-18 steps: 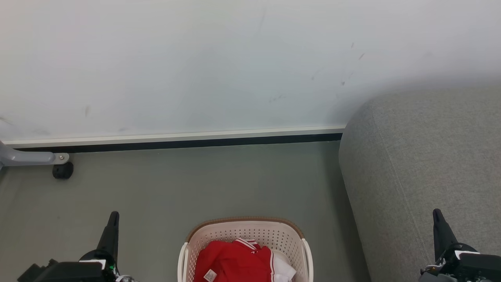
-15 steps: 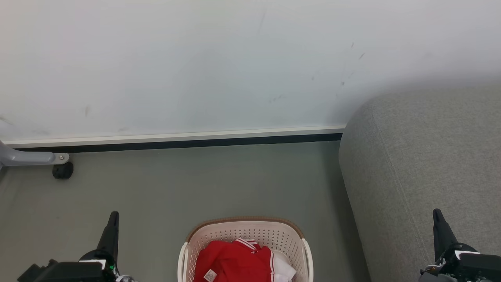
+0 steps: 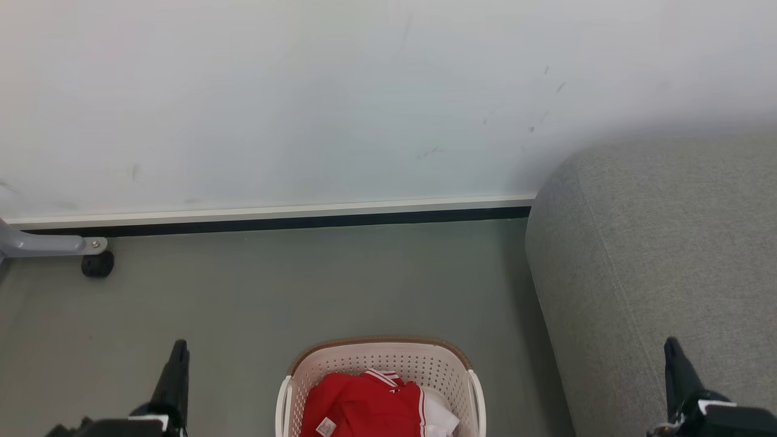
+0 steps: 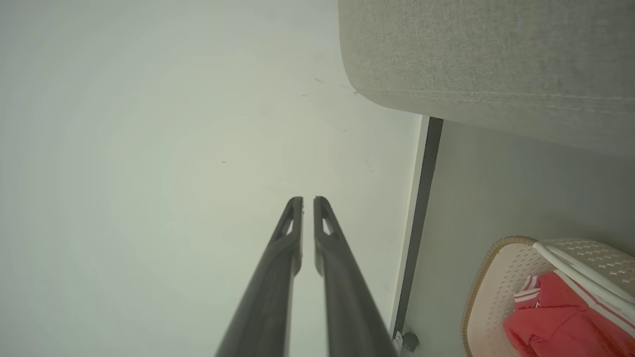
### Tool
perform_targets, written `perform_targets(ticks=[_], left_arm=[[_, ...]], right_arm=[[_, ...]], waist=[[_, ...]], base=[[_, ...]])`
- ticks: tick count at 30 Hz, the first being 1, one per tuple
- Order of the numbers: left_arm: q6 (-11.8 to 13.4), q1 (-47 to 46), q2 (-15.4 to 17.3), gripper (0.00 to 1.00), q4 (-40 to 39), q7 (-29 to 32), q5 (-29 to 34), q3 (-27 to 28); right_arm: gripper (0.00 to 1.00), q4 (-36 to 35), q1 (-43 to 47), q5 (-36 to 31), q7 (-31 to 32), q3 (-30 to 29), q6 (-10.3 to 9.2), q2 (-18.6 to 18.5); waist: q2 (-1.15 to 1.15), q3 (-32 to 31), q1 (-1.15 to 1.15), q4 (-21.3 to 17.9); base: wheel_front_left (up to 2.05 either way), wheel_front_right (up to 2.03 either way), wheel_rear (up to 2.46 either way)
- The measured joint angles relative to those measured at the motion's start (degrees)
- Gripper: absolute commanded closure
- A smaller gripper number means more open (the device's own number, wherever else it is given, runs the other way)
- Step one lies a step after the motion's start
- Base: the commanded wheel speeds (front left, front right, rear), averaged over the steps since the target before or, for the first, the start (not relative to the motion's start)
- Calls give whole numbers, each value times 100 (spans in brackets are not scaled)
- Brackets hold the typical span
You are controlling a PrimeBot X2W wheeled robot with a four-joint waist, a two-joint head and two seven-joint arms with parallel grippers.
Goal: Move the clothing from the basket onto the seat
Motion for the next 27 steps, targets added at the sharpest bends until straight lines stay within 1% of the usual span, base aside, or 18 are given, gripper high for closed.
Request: perform_targets(ticks=[4,17,23,27], left_arm=[[2,160,-35,0,113,-23,0,-15],[2,142,-36,0,59,-241,10,-176],[2,123,-35,0,20,-346,156,-291],[2,97,-34,0,-12,-442,371,-355]], right_arm=[[0,116,148,0,-4,23,-24,63],[0,-16,138,-3,-153,131,-24,59],[0,-82,135,-164,-263,238,-24,26],[0,-147,131,-274,-375,305,-24,-9]], waist=[[0,0,0,0],[0,2,0,-4],[0,2,0,-5],[0,2,0,-5]], base=[[0,0,0],[0,0,0],[0,0,0],[0,0,0]])
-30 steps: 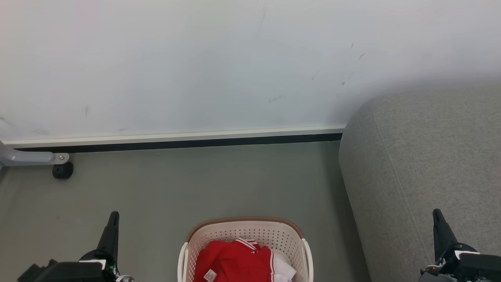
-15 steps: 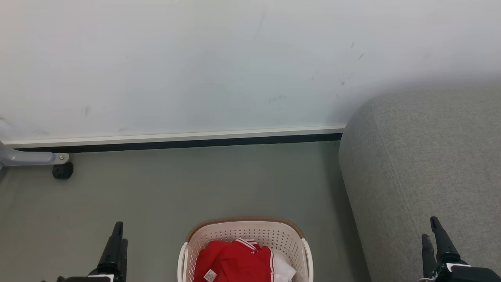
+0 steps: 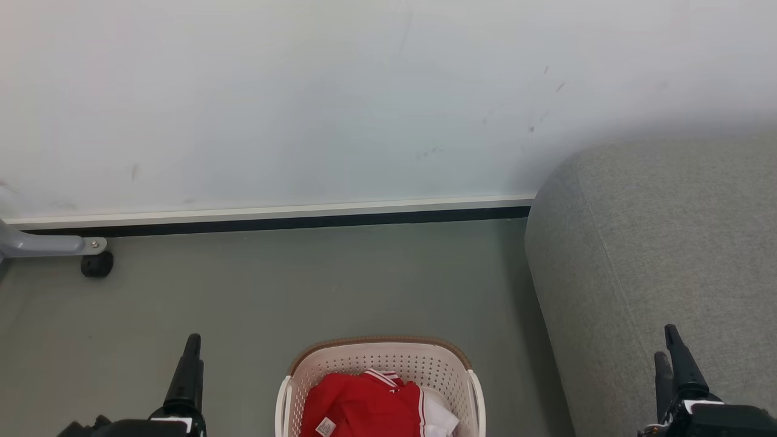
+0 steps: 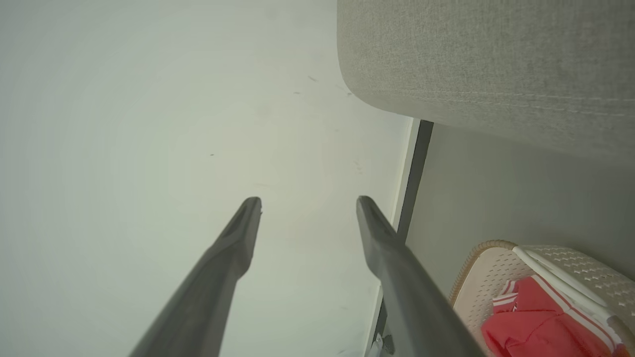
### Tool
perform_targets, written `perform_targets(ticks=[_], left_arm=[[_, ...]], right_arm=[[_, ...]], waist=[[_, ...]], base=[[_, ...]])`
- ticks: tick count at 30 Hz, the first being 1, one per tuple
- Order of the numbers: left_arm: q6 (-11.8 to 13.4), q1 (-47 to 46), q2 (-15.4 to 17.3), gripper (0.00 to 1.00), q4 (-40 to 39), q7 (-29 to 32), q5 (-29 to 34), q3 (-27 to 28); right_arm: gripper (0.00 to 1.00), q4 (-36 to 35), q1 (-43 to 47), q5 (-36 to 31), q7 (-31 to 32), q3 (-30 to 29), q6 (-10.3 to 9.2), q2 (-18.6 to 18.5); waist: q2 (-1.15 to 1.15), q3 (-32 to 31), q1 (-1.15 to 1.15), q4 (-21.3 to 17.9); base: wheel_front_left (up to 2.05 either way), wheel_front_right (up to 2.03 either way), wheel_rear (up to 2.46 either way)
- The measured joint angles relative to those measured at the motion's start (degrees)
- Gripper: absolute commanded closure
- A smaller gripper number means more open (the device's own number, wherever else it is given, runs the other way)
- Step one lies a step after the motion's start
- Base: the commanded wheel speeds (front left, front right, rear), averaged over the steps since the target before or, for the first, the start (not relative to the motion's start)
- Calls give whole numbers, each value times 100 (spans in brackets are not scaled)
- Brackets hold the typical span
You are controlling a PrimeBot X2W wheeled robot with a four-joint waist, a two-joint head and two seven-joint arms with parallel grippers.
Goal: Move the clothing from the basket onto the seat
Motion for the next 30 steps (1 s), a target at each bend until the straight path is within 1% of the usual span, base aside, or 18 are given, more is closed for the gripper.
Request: perform_targets(ticks=[8,16,19,26,30], left_arm=[[23,-57,52,0,-38,-155,546,-183],[200,-96,90,0,-89,-307,1269,-333],[256,-114,142,0,-101,-357,1600,-410],[505,-187,290,0,-127,-506,2415,-617],[560,-192,331,0,-126,-577,2765,-720]], right_arm=[[0,-167,-72,-479,-191,247,0,-156],[0,-290,-88,-1106,-366,580,0,-383],[0,-298,-96,-1405,-424,733,0,-468],[0,-307,-192,-2051,-591,961,1,-624],[0,-314,-216,-2447,-666,1073,-2,-721]], waist=[[0,-1,0,-12],[0,8,0,-30],[0,15,0,-33],[0,28,0,-31],[0,37,0,-29]], base=[[0,0,0],[0,0,0],[0,0,0],[0,0,0],[0,0,0]])
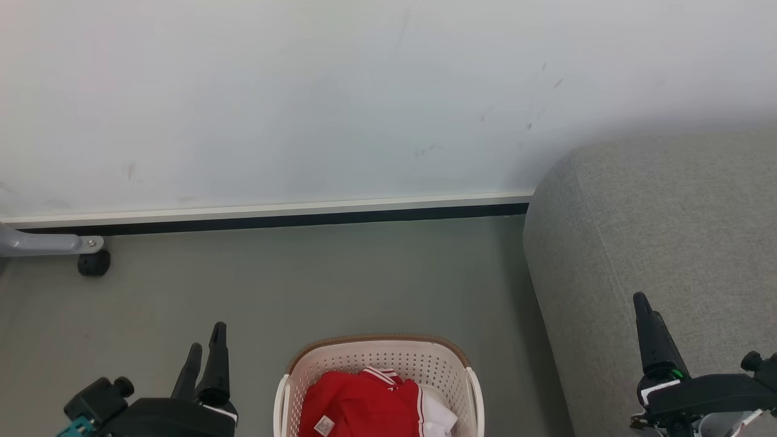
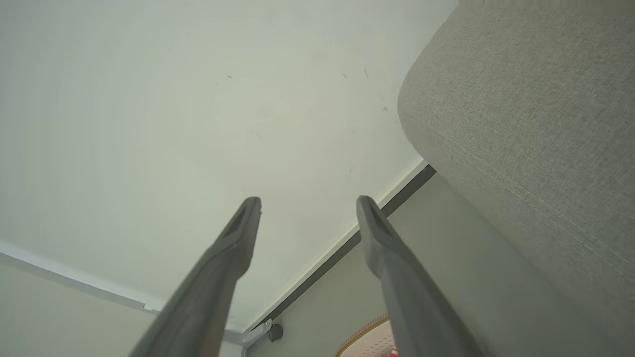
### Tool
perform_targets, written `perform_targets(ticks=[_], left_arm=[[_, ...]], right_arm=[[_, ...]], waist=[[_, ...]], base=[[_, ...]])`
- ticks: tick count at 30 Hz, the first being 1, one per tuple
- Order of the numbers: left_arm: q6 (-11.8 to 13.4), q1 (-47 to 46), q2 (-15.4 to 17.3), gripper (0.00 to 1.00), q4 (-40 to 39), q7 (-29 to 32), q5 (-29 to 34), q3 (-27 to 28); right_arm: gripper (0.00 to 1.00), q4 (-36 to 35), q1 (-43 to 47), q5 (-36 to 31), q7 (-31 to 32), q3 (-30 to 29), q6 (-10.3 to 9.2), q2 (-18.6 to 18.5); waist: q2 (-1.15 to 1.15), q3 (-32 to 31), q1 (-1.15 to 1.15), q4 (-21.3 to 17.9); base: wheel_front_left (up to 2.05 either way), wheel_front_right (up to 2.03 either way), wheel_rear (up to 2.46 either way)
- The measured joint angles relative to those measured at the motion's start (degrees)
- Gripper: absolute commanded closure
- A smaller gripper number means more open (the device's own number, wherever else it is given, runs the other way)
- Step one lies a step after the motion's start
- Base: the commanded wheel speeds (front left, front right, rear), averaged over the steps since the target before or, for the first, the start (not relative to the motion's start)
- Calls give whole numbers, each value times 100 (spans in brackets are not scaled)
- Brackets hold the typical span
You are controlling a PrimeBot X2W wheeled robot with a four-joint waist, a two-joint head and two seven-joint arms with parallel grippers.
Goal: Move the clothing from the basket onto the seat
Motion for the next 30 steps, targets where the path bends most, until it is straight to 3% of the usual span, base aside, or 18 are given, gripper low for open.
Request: perform_targets(ticks=[13,30], left_arm=[[208,-97,30,0,-57,-236,1023,-191],[448,-137,27,0,-190,-597,2347,-382]], right_arm=[[0,-58,-110,-1048,-269,210,-201,-178],[0,-209,-125,-2235,-631,425,-257,-326]], waist=[[0,21,0,7],[0,72,0,30]], base=[[0,0,0],[0,0,0]])
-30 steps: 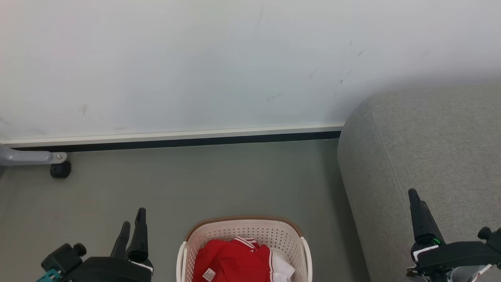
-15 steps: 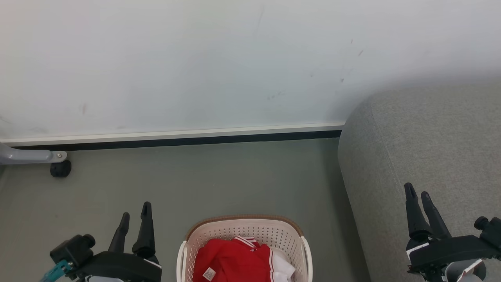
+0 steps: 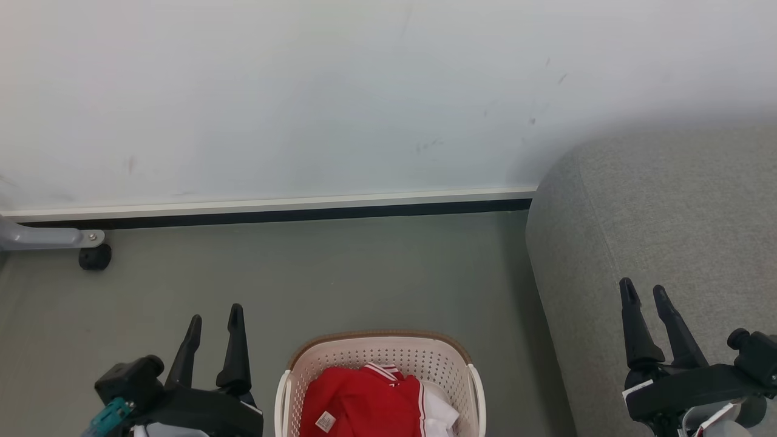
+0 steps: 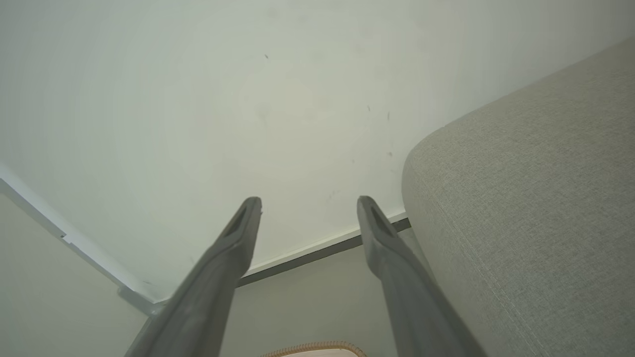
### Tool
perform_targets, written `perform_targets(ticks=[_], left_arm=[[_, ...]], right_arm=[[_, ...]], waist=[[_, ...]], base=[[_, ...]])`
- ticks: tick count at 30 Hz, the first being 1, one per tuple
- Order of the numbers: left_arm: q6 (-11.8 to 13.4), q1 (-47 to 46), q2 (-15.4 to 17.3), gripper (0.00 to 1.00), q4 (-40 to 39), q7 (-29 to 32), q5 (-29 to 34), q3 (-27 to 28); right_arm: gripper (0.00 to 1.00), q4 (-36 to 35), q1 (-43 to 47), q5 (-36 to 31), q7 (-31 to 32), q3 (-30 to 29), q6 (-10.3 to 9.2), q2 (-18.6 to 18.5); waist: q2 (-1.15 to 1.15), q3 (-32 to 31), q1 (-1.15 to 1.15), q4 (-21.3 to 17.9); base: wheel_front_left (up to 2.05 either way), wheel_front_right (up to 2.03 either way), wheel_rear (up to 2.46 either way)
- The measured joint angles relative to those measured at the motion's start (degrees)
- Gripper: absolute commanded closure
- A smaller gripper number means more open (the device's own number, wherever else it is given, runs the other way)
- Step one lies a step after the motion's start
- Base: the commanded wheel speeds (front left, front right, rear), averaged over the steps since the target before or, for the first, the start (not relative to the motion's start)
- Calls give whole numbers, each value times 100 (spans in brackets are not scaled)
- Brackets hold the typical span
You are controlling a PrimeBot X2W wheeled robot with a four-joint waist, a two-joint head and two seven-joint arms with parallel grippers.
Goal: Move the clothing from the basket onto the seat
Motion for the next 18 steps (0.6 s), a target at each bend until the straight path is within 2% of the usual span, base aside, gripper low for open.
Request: perform_targets(ticks=[18], left_arm=[[145,-138,-1,0,-89,-345,1315,-163]], right_arm=[[0,-123,-102,-1158,-355,166,5,-93]], waist=[[0,76,0,8]], base=[[0,0,0]])
